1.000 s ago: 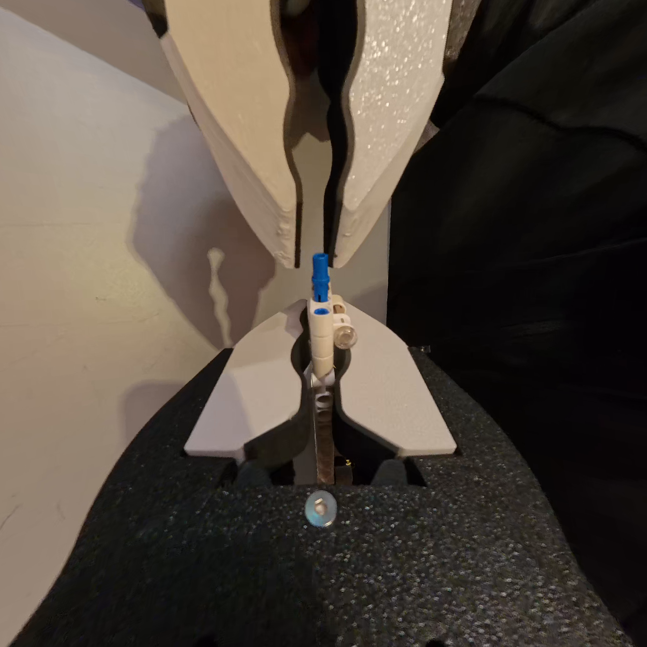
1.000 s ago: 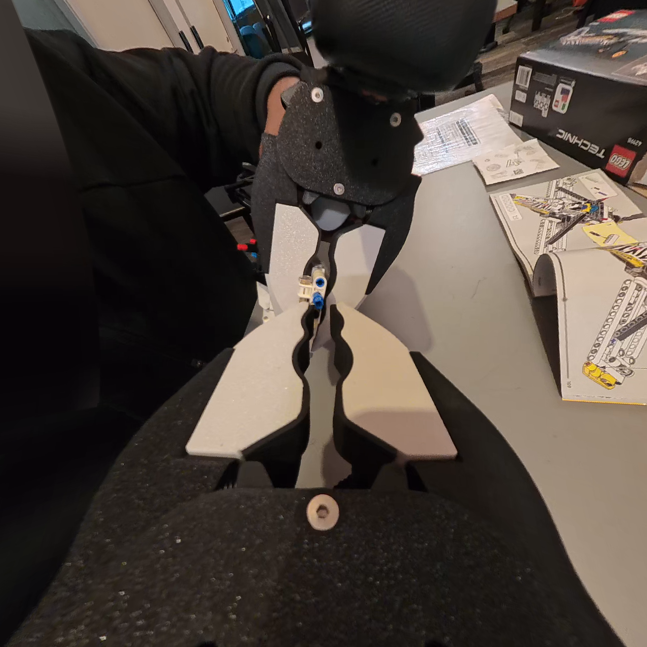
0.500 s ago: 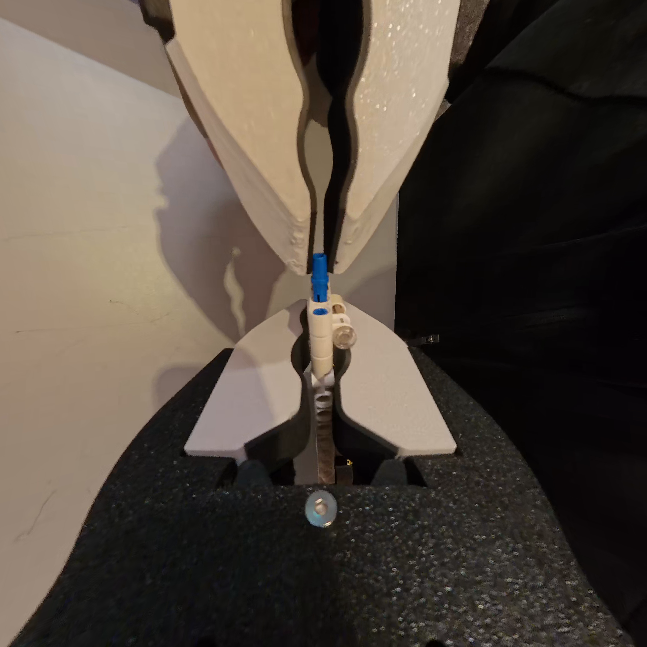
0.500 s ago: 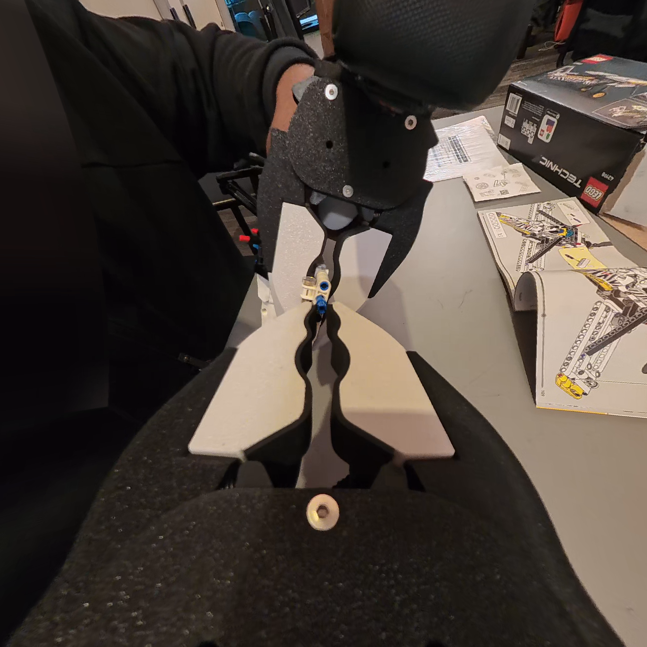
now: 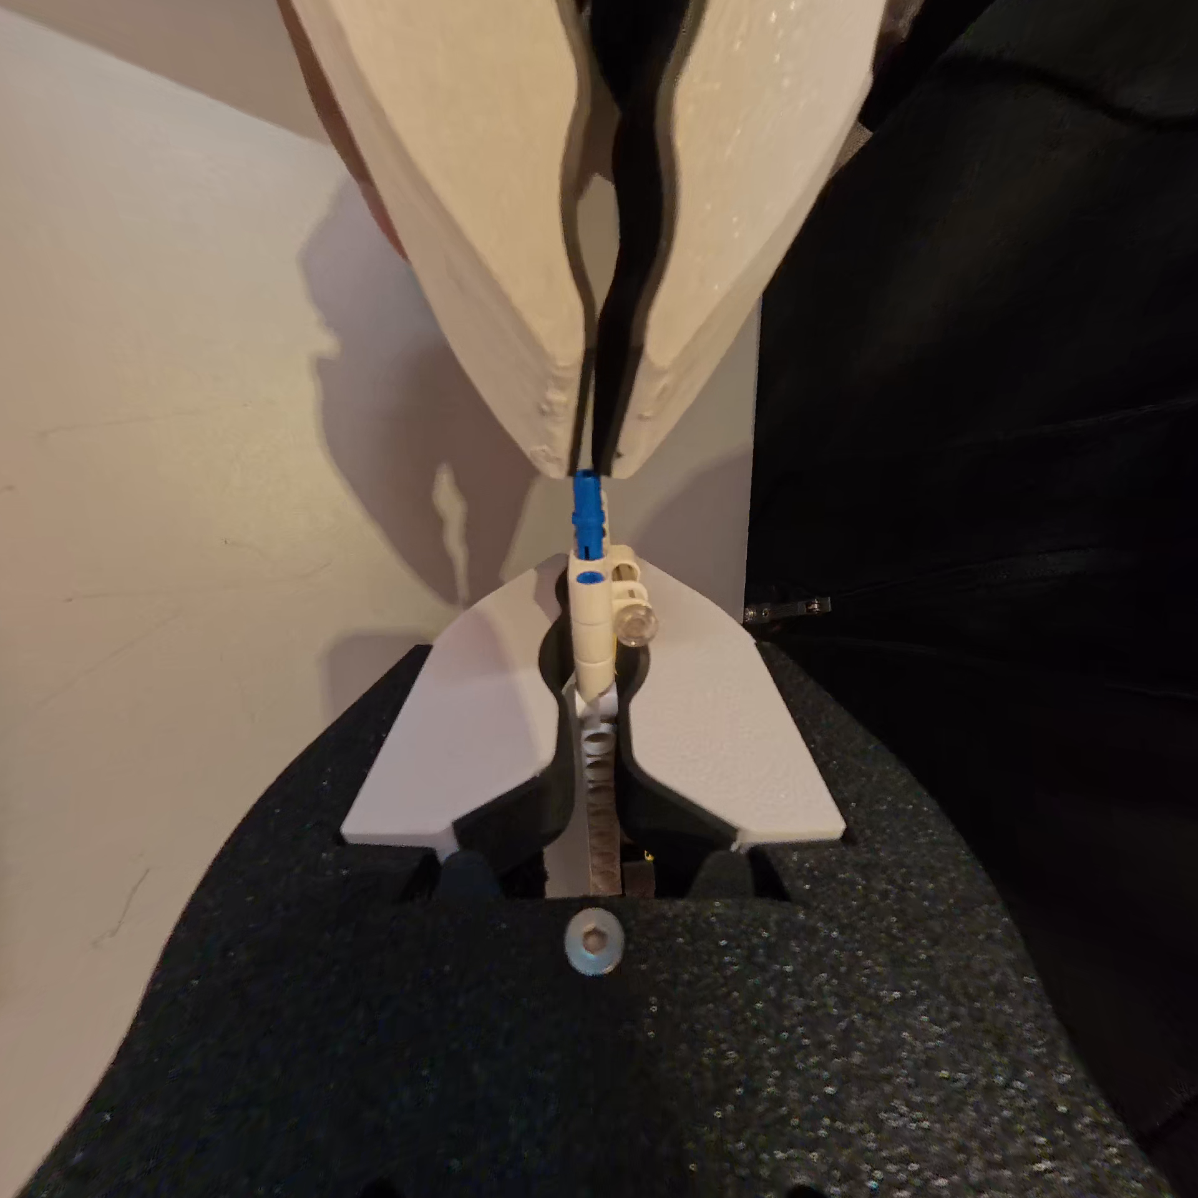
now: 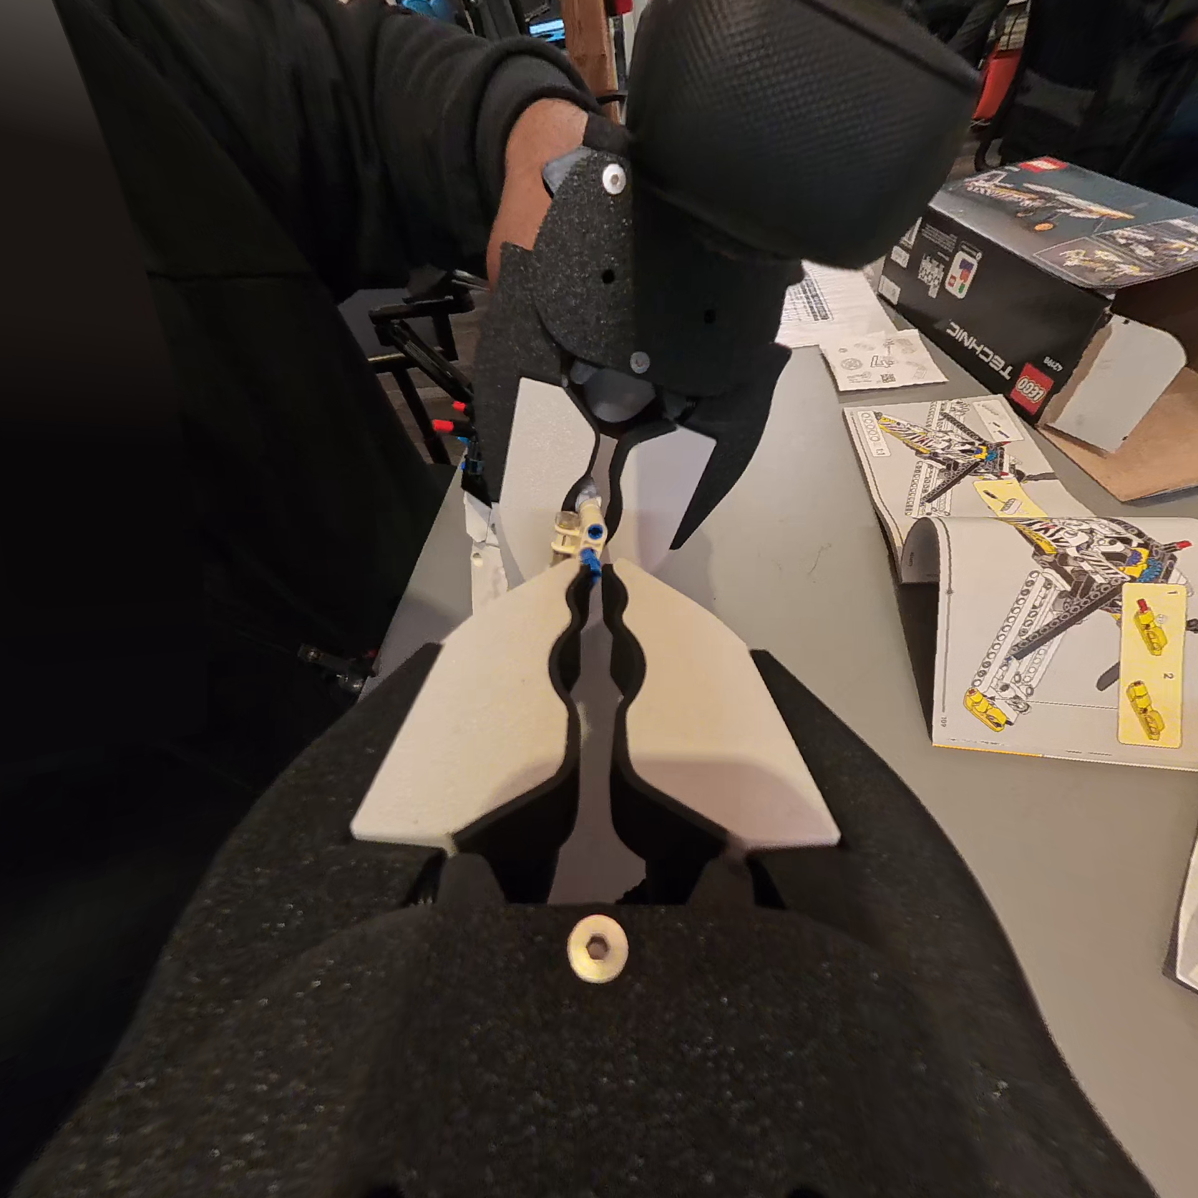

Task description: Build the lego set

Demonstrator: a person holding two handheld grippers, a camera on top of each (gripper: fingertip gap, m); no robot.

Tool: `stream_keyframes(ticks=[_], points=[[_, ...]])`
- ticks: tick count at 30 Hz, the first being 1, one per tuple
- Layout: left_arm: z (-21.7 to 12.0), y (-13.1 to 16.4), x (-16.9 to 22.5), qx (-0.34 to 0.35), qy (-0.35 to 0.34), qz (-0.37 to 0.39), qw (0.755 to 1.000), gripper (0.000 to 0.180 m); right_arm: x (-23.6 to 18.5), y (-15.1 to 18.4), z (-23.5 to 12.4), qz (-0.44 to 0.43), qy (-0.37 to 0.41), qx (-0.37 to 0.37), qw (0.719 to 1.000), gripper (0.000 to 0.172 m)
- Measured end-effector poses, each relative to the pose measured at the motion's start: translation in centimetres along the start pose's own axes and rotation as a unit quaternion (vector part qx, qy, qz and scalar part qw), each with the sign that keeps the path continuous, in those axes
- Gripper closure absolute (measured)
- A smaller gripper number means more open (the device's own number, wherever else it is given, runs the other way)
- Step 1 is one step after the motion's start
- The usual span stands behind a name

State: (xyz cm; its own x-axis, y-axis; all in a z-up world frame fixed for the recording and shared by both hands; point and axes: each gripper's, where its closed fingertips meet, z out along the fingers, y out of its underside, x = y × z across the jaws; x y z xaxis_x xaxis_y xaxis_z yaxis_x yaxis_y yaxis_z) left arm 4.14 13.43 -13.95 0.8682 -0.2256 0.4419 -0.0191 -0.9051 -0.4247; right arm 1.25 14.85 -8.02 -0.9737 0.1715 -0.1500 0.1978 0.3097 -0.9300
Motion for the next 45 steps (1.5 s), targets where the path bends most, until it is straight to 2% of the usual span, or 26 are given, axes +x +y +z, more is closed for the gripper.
stream_keyframes(ticks=[6, 19, 30, 45], points=[[-0.2, 0.1, 0.0, -0.006, -0.011, 0.005, 1.0, 0.172, -0.3, -0.1, 0.0, -0.006, -0.003, 0.009, 1.0, 0.163], [-0.2, 0.4, 0.2, -0.038, -0.019, 0.011, 0.999, 0.172, -0.6, 0.4, 0.7, -0.045, 0.004, -0.002, 0.999, 0.167], [-0.1, 0.3, -0.1, -0.071, -0.037, 0.016, 0.997, 0.173, -0.3, 0.9, 0.4, -0.045, 0.018, -0.029, 0.998, 0.167], [1.1, 0.3, 0.1, -0.082, -0.034, 0.033, 0.995, 0.172, -0.9, 1.7, 1.0, -0.024, -0.017, -0.044, 0.999, 0.168]])
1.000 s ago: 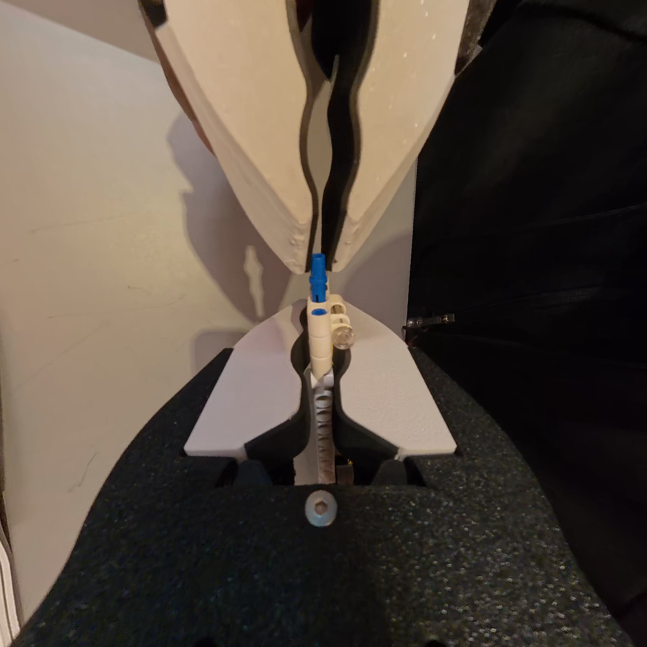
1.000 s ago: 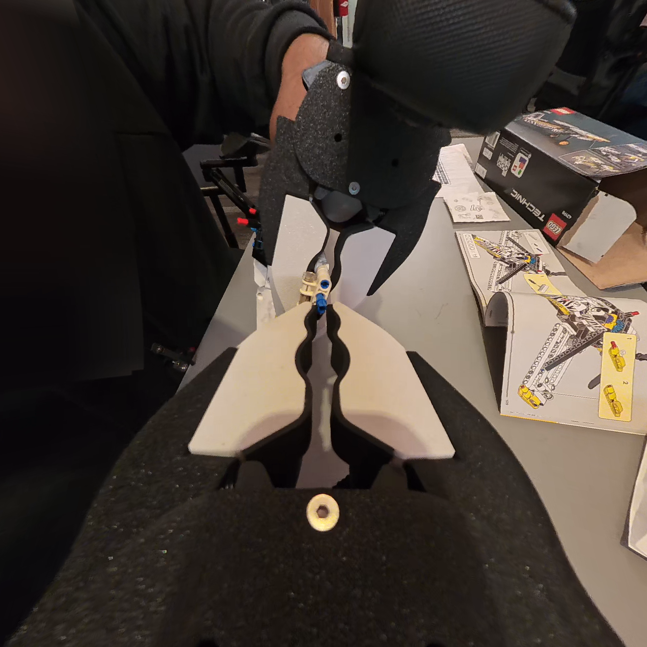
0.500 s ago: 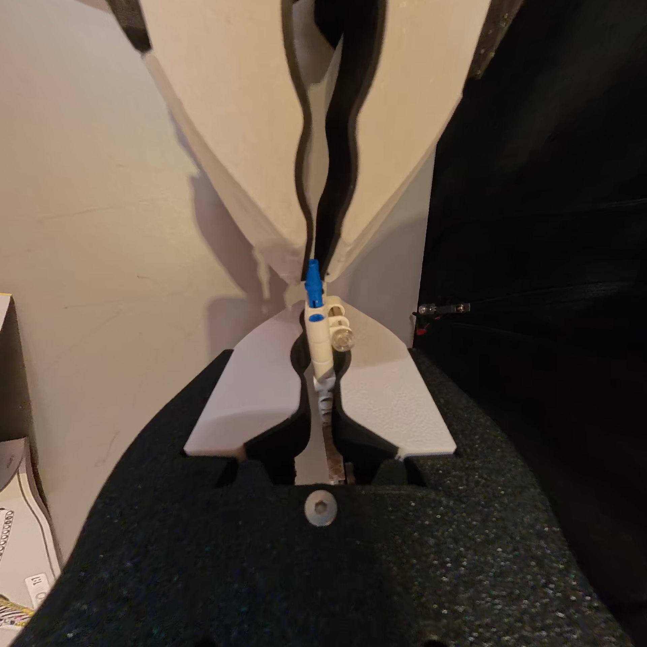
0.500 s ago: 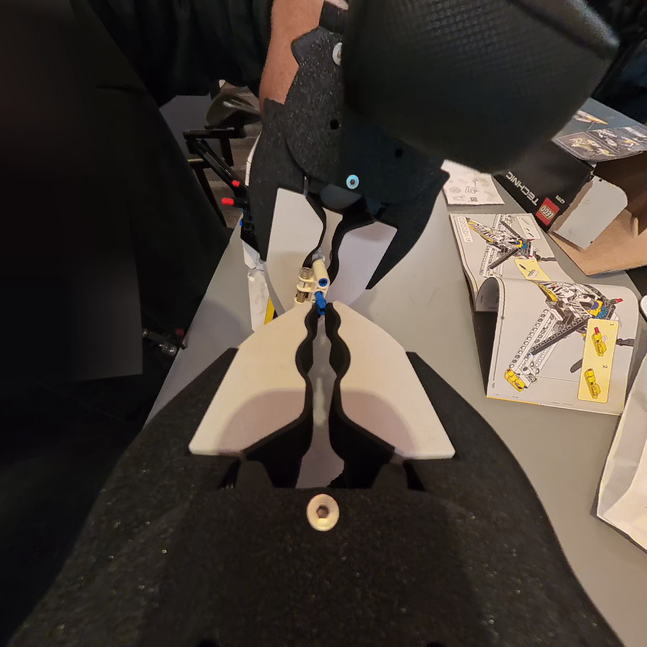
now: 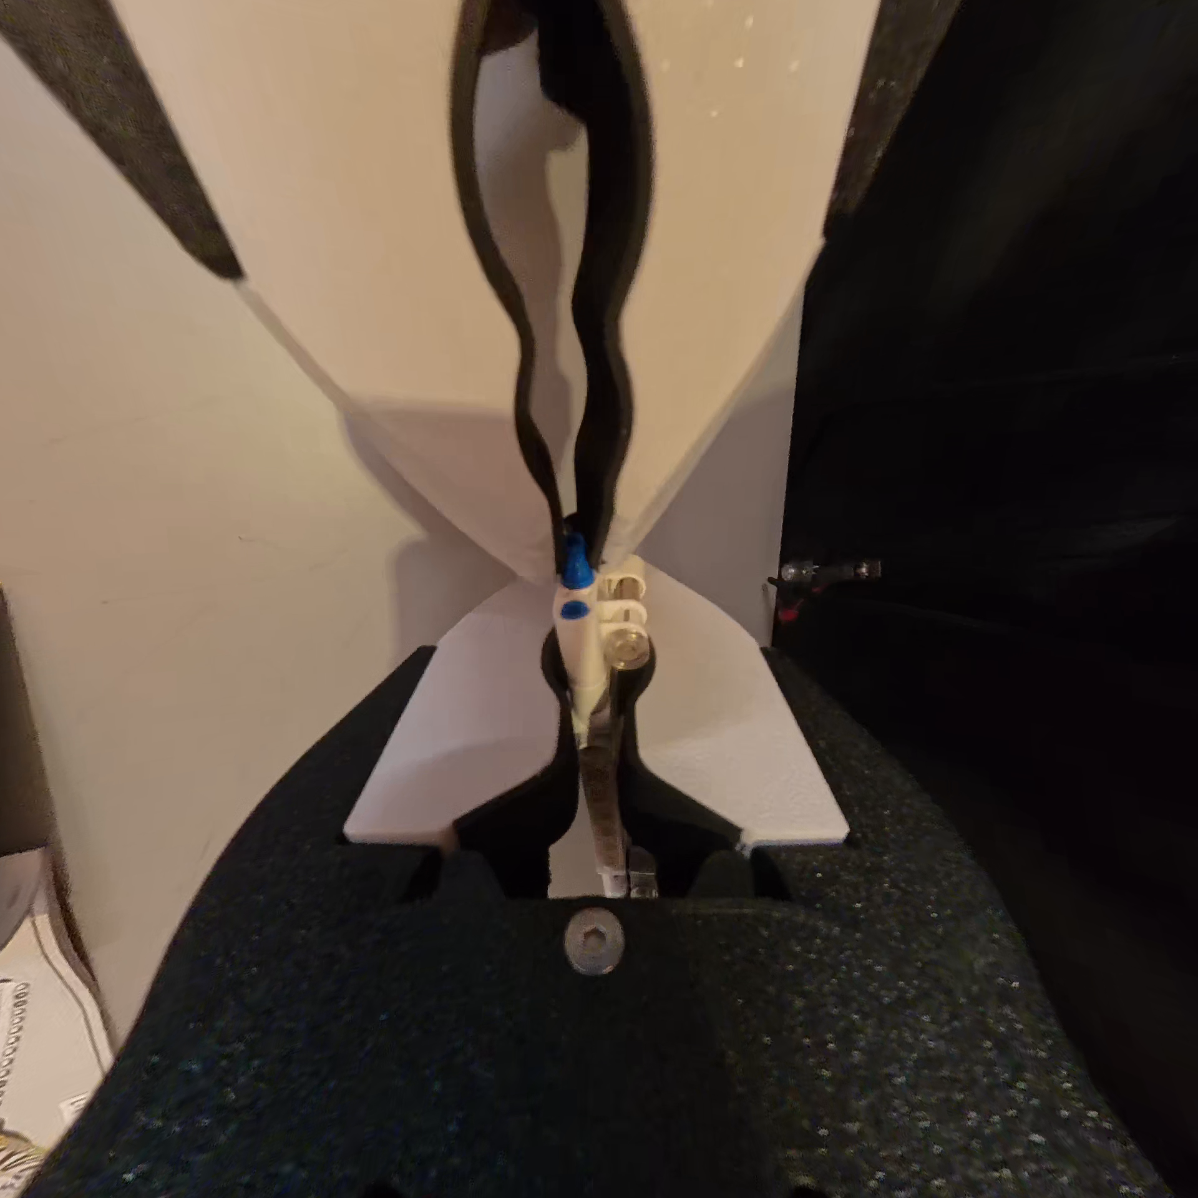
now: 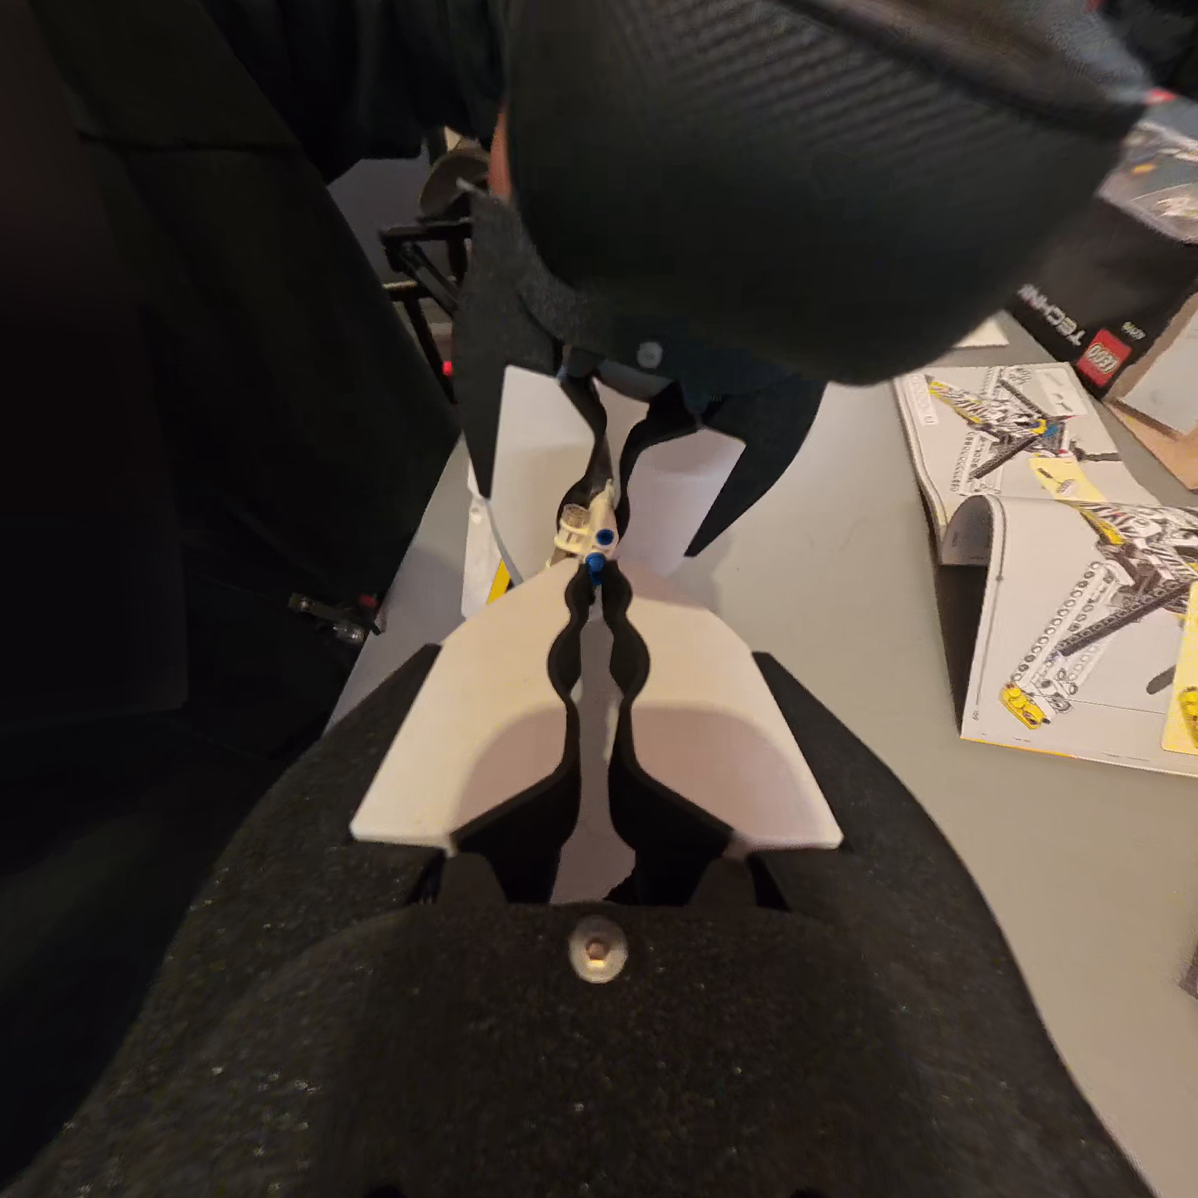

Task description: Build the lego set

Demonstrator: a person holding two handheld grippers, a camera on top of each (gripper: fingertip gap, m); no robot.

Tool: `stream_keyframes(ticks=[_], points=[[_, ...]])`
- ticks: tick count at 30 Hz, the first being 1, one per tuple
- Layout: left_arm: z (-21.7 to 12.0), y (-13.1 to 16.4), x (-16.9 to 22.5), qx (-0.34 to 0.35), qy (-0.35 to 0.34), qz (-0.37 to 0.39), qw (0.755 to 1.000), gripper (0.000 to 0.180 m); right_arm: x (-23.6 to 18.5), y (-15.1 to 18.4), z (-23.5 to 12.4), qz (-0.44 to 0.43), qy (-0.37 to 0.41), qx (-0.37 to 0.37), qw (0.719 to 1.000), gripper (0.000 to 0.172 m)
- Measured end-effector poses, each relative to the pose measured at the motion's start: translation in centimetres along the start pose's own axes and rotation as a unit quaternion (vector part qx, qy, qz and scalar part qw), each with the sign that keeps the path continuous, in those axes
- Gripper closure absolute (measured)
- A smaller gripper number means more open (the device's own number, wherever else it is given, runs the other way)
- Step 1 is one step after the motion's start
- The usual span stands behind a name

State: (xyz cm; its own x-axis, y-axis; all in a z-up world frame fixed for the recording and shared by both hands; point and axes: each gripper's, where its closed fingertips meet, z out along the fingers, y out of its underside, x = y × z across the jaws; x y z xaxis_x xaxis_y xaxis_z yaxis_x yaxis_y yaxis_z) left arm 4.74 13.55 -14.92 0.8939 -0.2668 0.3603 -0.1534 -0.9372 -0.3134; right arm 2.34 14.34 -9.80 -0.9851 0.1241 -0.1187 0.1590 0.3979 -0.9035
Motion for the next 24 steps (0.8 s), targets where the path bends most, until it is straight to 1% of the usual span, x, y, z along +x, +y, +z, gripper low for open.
stream_keyframes(ticks=[2, 4, 7, 8, 9, 13, 18, 20, 21, 24], points=[[-0.1, 0.2, -0.1, 0.002, 0.011, -0.002, 1.0, 0.172, 0.1, 0.0, 0.1, 0.003, 0.006, 0.003, 1.0, 0.168], [-0.3, 0.0, -0.6, 0.019, 0.006, -0.009, 1.0, 0.172, 0.7, -0.1, 0.1, 0.009, 0.02, 0.006, 1.0, 0.168], [-0.3, -0.2, -0.6, 0.039, 0.018, -0.017, 0.999, 0.171, 0.9, -0.2, 0.0, 0.02, 0.022, 0.016, 0.999, 0.167], [-0.2, -0.1, -0.6, 0.042, 0.021, -0.019, 0.999, 0.171, 1.0, -0.2, -0.2, 0.023, 0.025, 0.015, 0.999, 0.166], [-0.1, 0.1, -0.6, 0.045, 0.024, -0.021, 0.998, 0.172, 1.2, -0.1, -0.5, 0.027, 0.029, 0.018, 0.999, 0.16], [-0.1, 0.5, -0.5, 0.068, 0.034, -0.032, 0.997, 0.172, 1.5, 0.0, -1.6, 0.073, 0.01, 0.058, 0.996, 0.157], [0.1, 0.3, -0.2, 0.075, 0.044, -0.025, 0.996, 0.172, 0.9, 0.0, -0.3, 0.064, -0.002, 0.052, 0.997, 0.161], [0.1, 0.3, -0.2, 0.075, 0.045, -0.022, 0.996, 0.172, 0.9, 0.1, 0.2, 0.06, -0.001, 0.048, 0.997, 0.166], [0.2, 0.3, -0.2, 0.074, 0.045, -0.022, 0.996, 0.172, 0.8, 0.1, 0.3, 0.06, -0.003, 0.049, 0.997, 0.169], [0.2, 0.3, -0.3, 0.076, 0.045, -0.024, 0.996, 0.172, 0.8, 0.1, 0.3, 0.061, -0.005, 0.051, 0.997, 0.17]])
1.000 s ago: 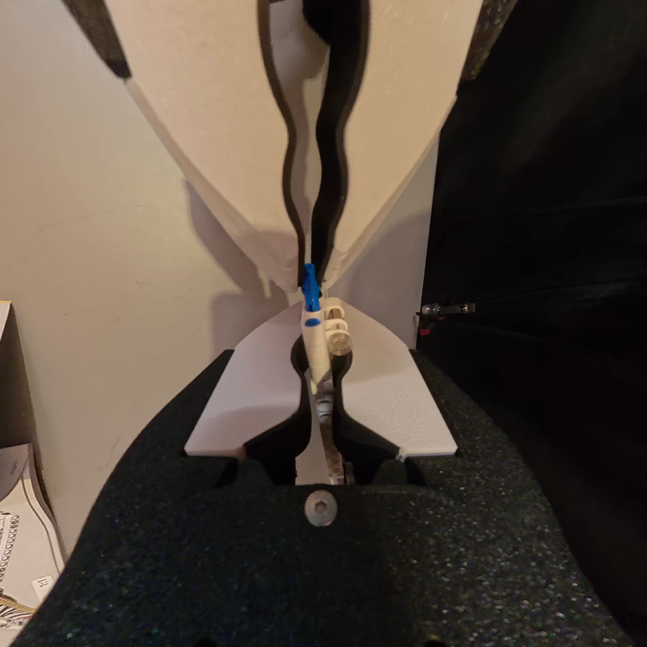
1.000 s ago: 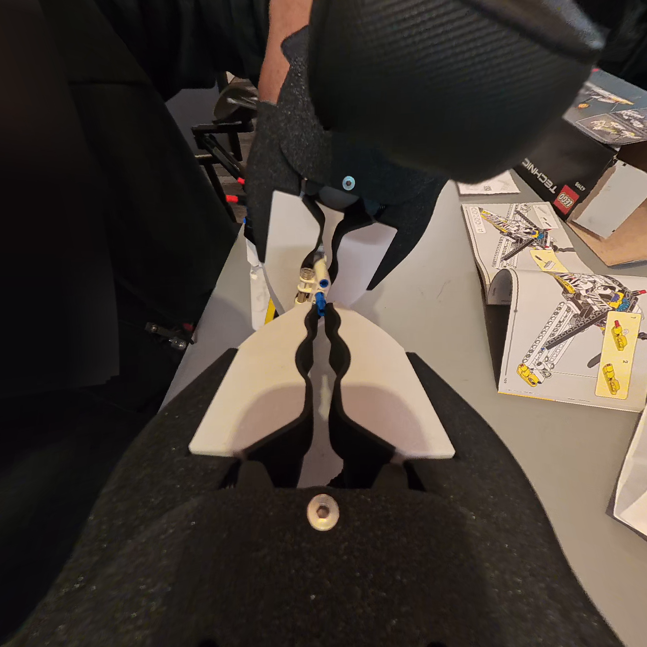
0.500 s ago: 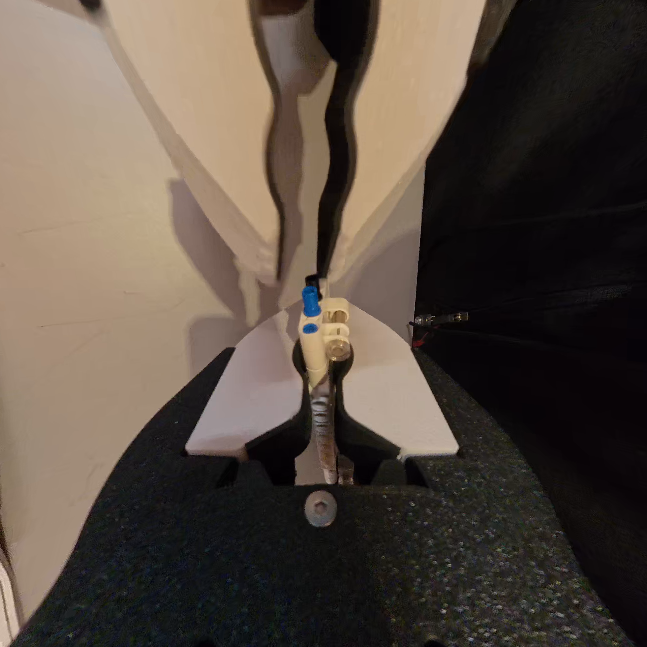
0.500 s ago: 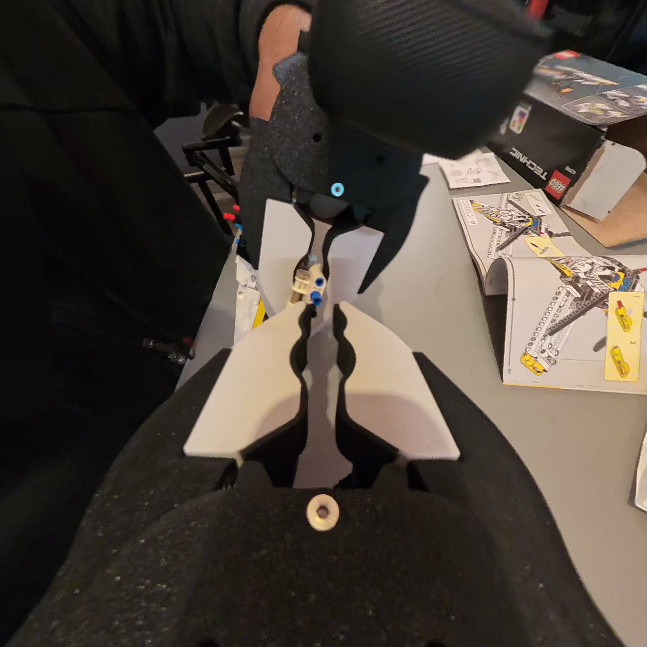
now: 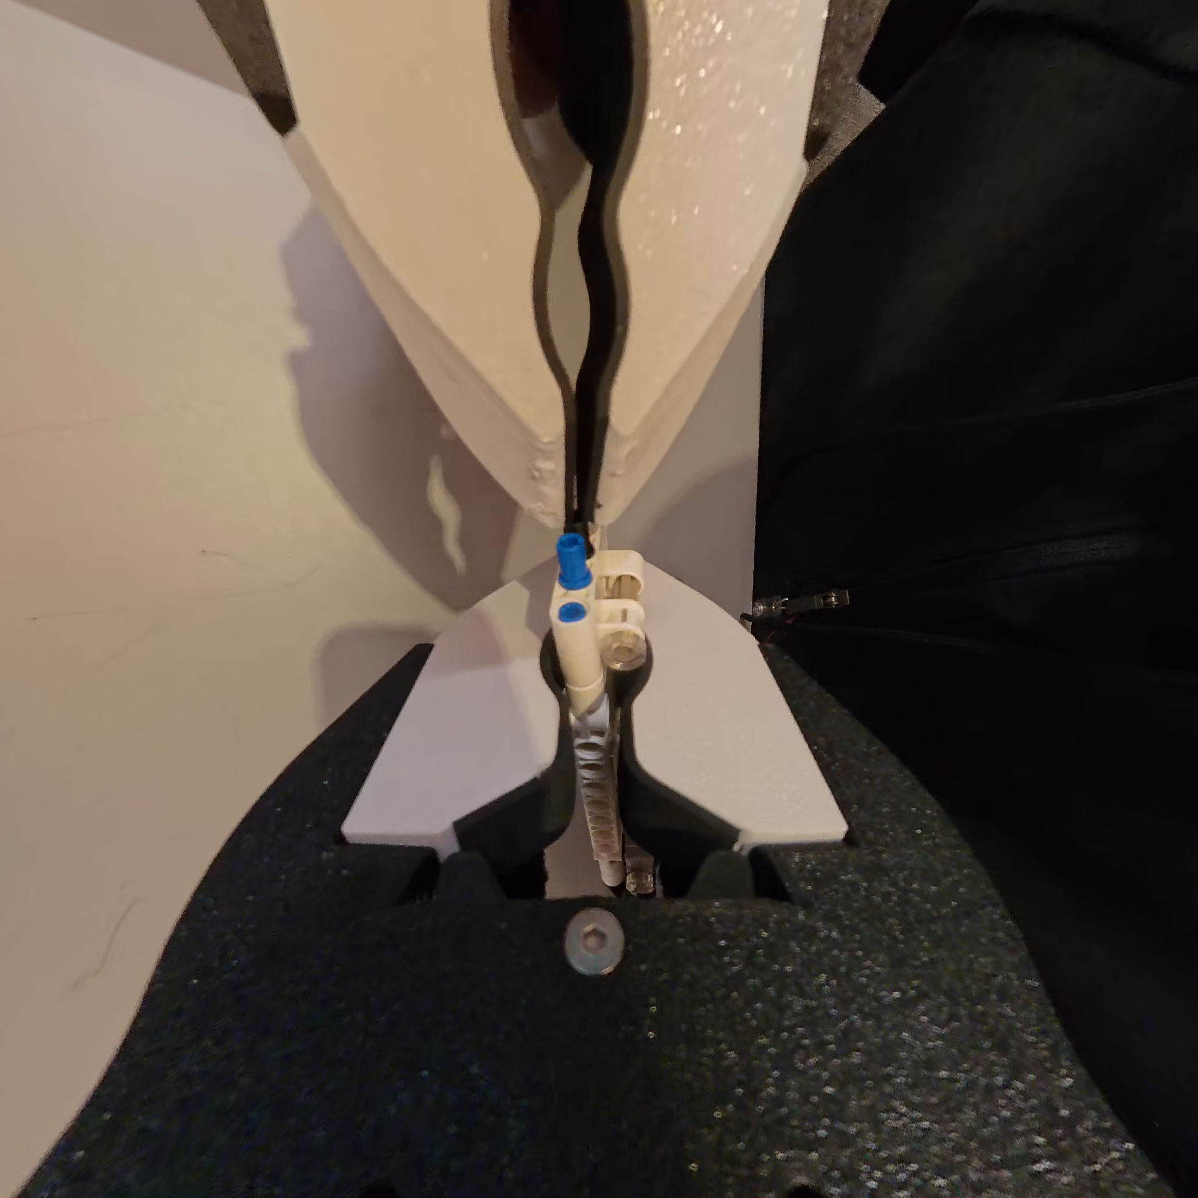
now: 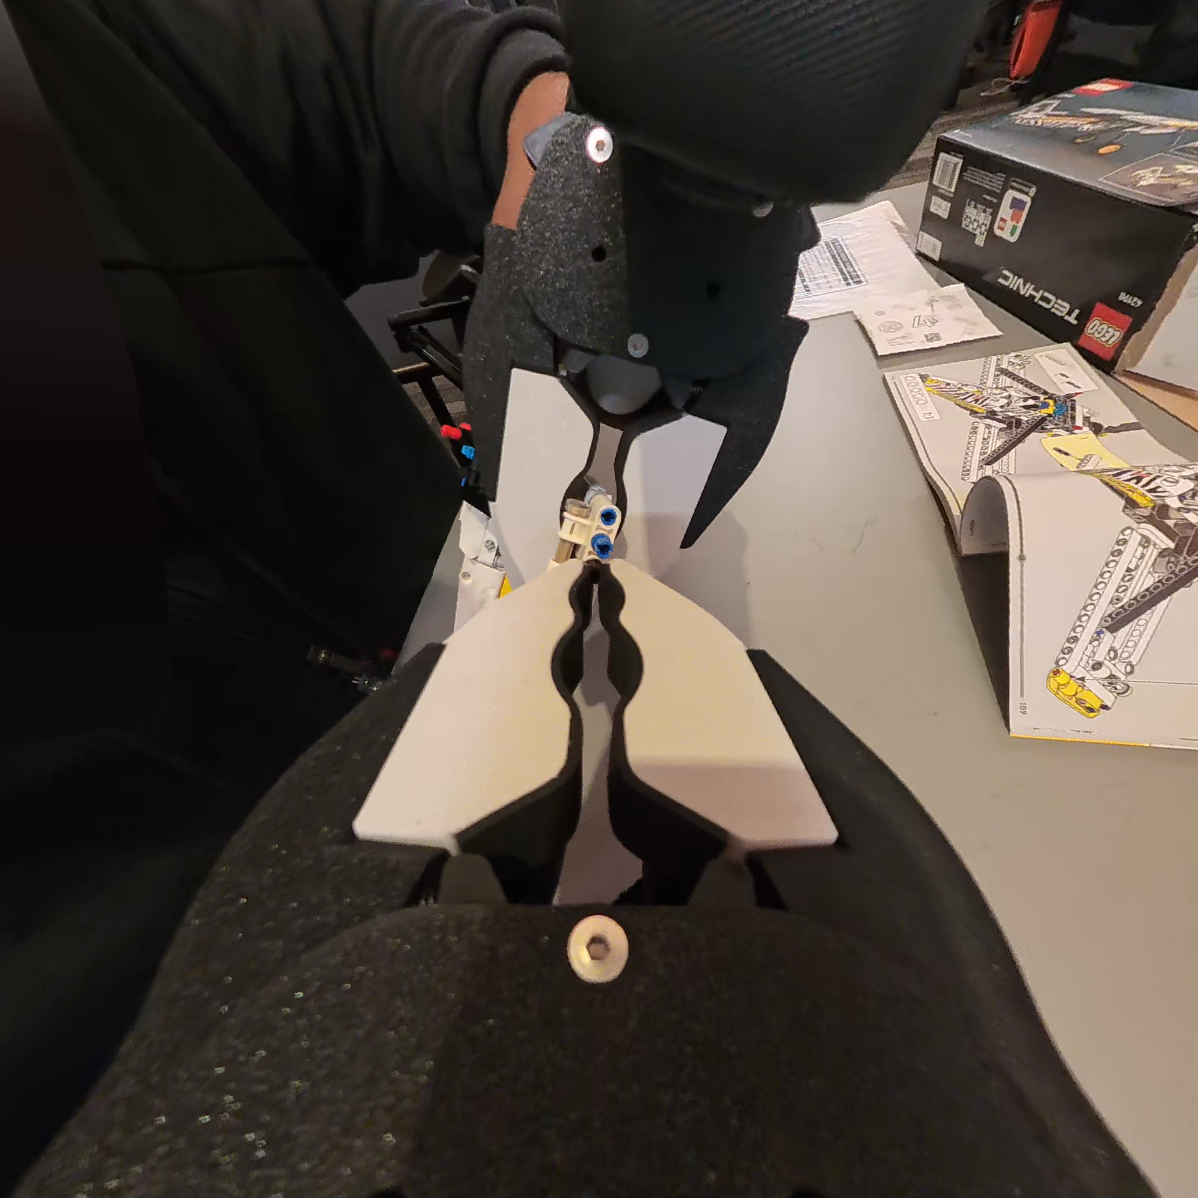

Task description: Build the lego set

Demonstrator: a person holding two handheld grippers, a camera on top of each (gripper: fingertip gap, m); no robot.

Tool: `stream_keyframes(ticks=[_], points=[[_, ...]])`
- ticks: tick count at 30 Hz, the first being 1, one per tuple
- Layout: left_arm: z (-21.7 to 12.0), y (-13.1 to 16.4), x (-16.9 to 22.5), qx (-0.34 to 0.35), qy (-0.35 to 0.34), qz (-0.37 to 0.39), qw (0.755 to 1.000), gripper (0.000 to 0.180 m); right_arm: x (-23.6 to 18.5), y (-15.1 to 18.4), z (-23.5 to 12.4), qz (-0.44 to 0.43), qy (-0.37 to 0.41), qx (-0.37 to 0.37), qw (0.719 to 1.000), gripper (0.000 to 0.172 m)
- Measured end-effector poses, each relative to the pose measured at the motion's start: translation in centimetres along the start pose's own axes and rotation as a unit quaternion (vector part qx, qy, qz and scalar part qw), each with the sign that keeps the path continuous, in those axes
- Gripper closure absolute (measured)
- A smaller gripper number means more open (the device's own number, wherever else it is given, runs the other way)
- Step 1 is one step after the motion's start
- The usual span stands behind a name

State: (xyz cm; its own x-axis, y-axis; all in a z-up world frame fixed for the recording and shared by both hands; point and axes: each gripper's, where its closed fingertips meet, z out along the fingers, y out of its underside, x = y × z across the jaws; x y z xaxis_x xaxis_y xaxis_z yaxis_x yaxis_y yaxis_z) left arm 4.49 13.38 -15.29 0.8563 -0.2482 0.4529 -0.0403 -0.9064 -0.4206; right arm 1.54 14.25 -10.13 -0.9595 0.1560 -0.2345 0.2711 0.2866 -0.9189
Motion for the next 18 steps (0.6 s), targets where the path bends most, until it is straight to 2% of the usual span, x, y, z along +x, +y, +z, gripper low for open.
stream_keyframes(ticks=[12, 15, 18], points=[[0.4, 0.2, -0.5, 0.012, 0.014, -0.018, 1.0, 0.172, 0.5, 0.7, 0.2, 0.019, 0.006, 0.001, 1.0, 0.171], [0.1, 0.2, -0.8, 0.029, 0.025, -0.023, 0.999, 0.172, 1.2, 1.2, -0.3, 0.053, 0.012, 0.013, 0.998, 0.159], [0.4, 0.6, -0.8, 0.032, 0.043, -0.03, 0.998, 0.172, 1.1, 1.4, -0.2, 0.086, -0.008, 0.034, 0.996, 0.158]])
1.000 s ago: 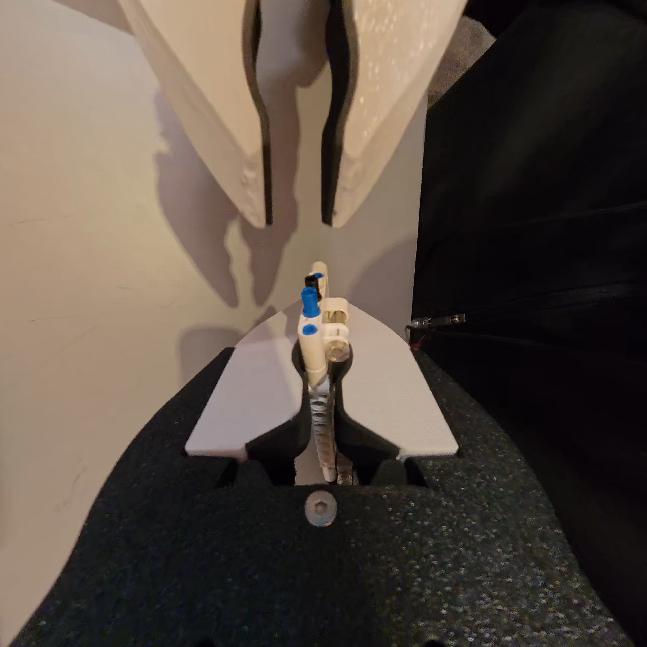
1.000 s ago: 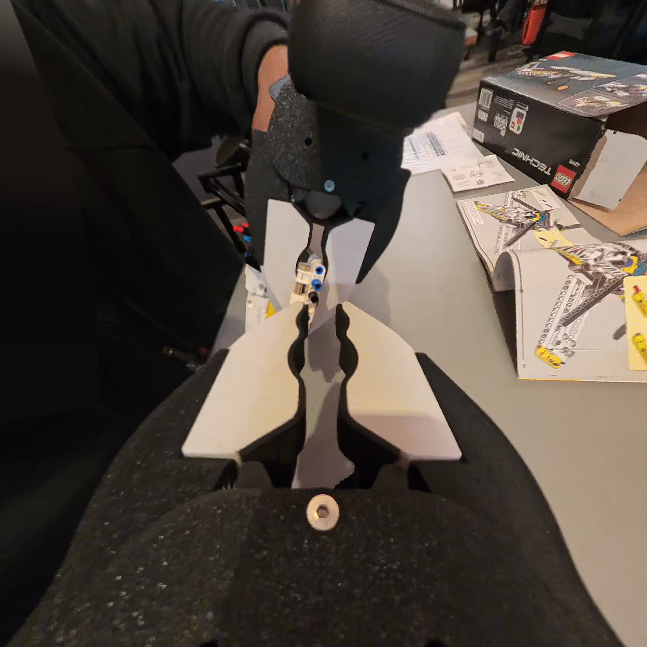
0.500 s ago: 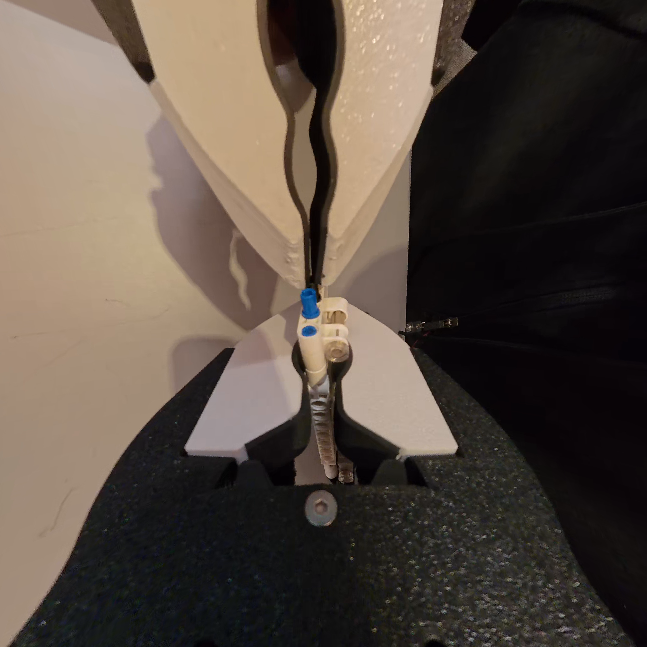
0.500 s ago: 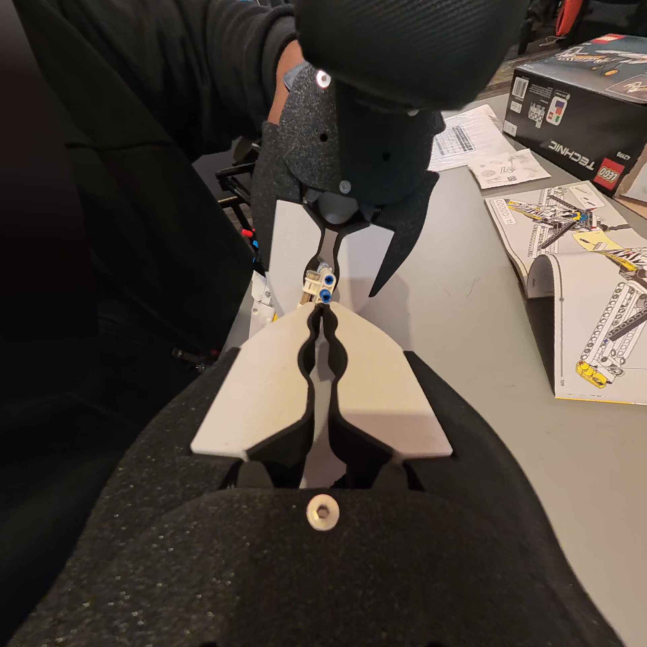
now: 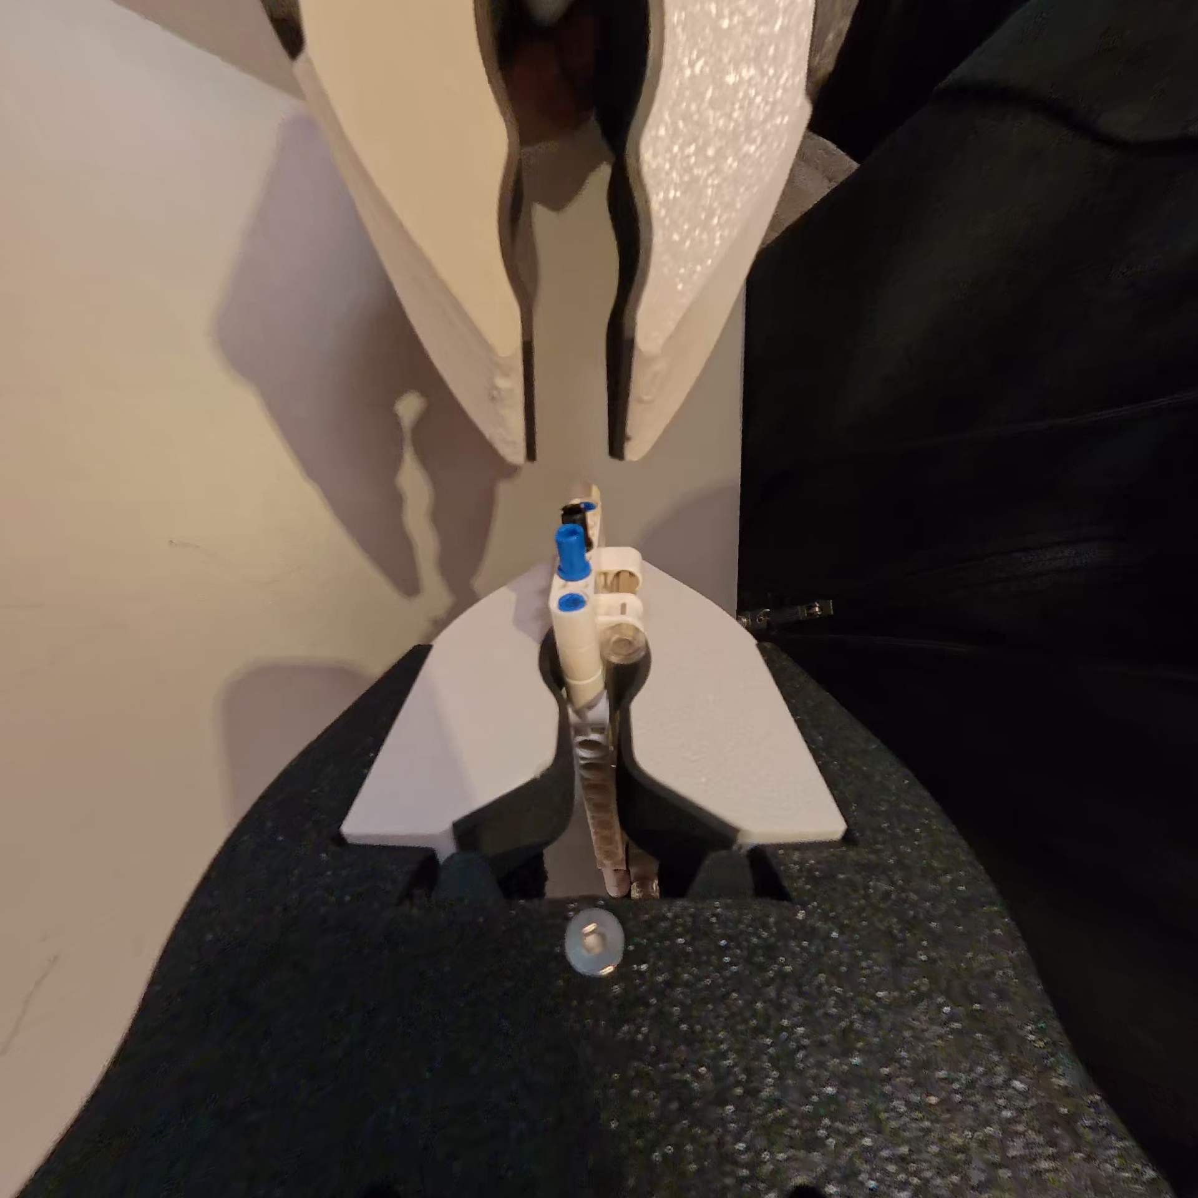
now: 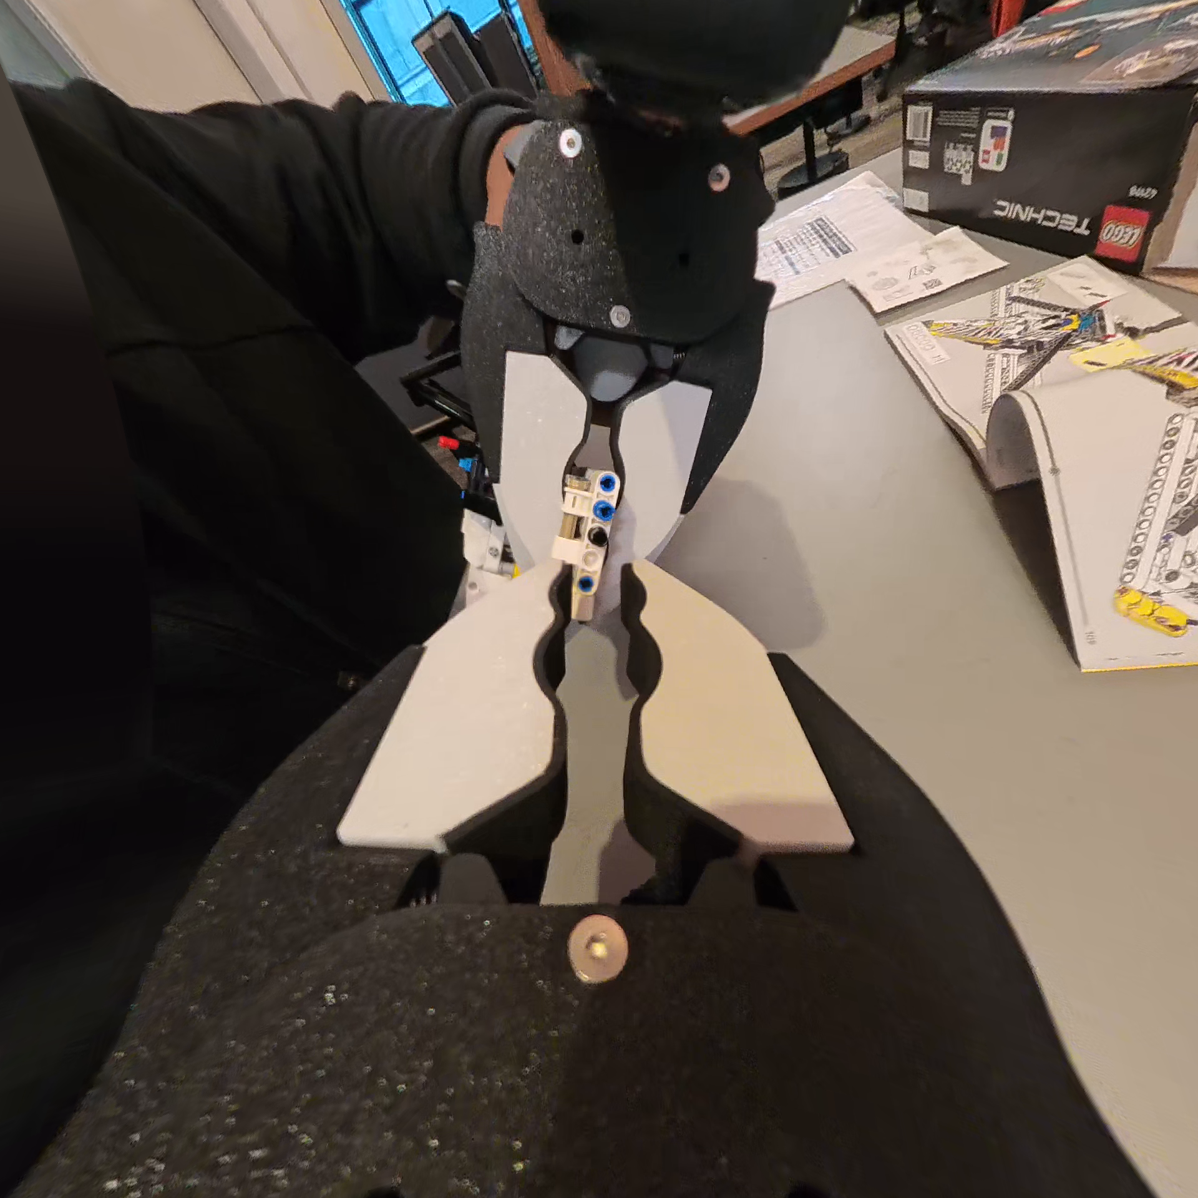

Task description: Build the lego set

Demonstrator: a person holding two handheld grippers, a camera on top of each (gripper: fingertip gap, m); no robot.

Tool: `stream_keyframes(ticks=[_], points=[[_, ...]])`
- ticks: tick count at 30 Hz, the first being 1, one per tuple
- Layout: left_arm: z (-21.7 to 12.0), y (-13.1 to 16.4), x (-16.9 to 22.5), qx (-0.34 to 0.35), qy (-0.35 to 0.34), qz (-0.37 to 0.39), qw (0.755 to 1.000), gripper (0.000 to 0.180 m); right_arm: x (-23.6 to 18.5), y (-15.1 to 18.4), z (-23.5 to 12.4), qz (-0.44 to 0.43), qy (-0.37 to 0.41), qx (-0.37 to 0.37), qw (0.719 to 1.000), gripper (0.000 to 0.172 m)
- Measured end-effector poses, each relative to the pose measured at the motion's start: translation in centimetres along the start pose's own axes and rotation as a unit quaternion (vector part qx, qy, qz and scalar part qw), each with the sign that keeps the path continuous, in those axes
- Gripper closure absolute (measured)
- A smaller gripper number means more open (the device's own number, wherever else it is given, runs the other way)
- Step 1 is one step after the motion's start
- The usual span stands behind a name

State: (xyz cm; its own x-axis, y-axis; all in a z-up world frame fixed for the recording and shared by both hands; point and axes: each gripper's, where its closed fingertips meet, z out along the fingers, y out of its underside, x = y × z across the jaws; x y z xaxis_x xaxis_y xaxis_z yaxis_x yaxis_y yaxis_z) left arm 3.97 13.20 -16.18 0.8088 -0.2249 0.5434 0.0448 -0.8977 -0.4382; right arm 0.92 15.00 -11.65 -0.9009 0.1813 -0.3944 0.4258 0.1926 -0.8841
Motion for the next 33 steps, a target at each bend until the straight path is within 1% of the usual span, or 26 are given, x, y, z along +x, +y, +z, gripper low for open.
stream_keyframes(ticks=[5, 7, 11, 12, 13, 14, 16, 18, 19, 21, 24, 25, 28, 29, 31, 33], points=[[0.3, 0.0, 0.3, -0.001, 0.017, 0.005, 1.0, 0.172, -0.2, 1.2, 1.5, 0.006, -0.013, -0.025, 1.0, 0.156], [0.4, 0.0, 0.3, -0.004, 0.02, 0.008, 1.0, 0.172, -0.6, 1.4, 1.9, 0.011, -0.027, -0.025, 0.999, 0.163], [0.7, 0.3, -0.1, 0.006, 0.037, 0.007, 0.999, 0.17, -0.3, 1.9, 2.1, 0.038, -0.033, -0.022, 0.998, 0.163], [0.7, 0.4, -0.6, 0.012, 0.037, 0.001, 0.999, 0.158, 0.0, 2.2, 2.1, 0.051, -0.032, -0.022, 0.998, 0.163], [0.6, 0.6, -1.3, 0.017, 0.037, -0.007, 0.999, 0.141, 0.3, 2.7, 2.2, 0.066, -0.029, -0.023, 0.997, 0.163], [0.4, 0.7, -1.9, 0.028, 0.043, -0.014, 0.999, 0.129, 0.7, 3.1, 2.2, 0.084, -0.025, -0.022, 0.996, 0.163], [-0.5, 0.2, -3.5, 0.078, 0.042, -0.029, 0.996, 0.117, 1.8, 4.1, 2.3, 0.126, -0.015, -0.02, 0.992, 0.163], [-2.0, -0.7, -5.1, 0.141, 0.032, -0.034, 0.989, 0.113, 3.2, 5.4, 2.3, 0.161, 0.004, -0.027, 0.987, 0.162], [-3.0, -1.3, -5.9, 0.177, 0.02, -0.033, 0.983, 0.11, 3.9, 6.1, 2.4, 0.175, 0.015, -0.035, 0.984, 0.162], [-5.6, -2.3, -7.6, 0.251, -0.019, -0.02, 0.968, 0.111, 5.1, 7.4, 2.5, 0.196, 0.034, -0.052, 0.979, 0.161], [-10.2, -2.9, -9.5, 0.348, -0.092, 0.004, 0.933, 0.113, 6.9, 9.0, 2.6, 0.201, 0.084, -0.082, 0.972, 0.161], [-11.6, -2.6, -9.6, 0.374, -0.111, 0.016, 0.92, 0.113, 7.0, 8.9, 2.5, 0.198, 0.088, -0.08, 0.973, 0.16], [-14.7, -0.9, -8.6, 0.436, -0.146, 0.051, 0.886, 0.113, 7.5, 8.8, 1.7, 0.172, 0.119, -0.082, 0.974, 0.152], [-15.3, 0.0, -8.2, 0.449, -0.158, 0.06, 0.877, 0.113, 7.7, 8.8, 1.3, 0.163, 0.132, -0.082, 0.974, 0.15], [-16.0, 1.8, -7.9, 0.473, -0.182, 0.07, 0.859, 0.113, 8.1, 8.6, 0.6, 0.15, 0.152, -0.074, 0.974, 0.149], [-16.5, 3.6, -8.1, 0.49, -0.201, 0.066, 0.846, 0.114, 8.2, 8.0, 0.3, 0.146, 0.155, -0.054, 0.976, 0.149]])
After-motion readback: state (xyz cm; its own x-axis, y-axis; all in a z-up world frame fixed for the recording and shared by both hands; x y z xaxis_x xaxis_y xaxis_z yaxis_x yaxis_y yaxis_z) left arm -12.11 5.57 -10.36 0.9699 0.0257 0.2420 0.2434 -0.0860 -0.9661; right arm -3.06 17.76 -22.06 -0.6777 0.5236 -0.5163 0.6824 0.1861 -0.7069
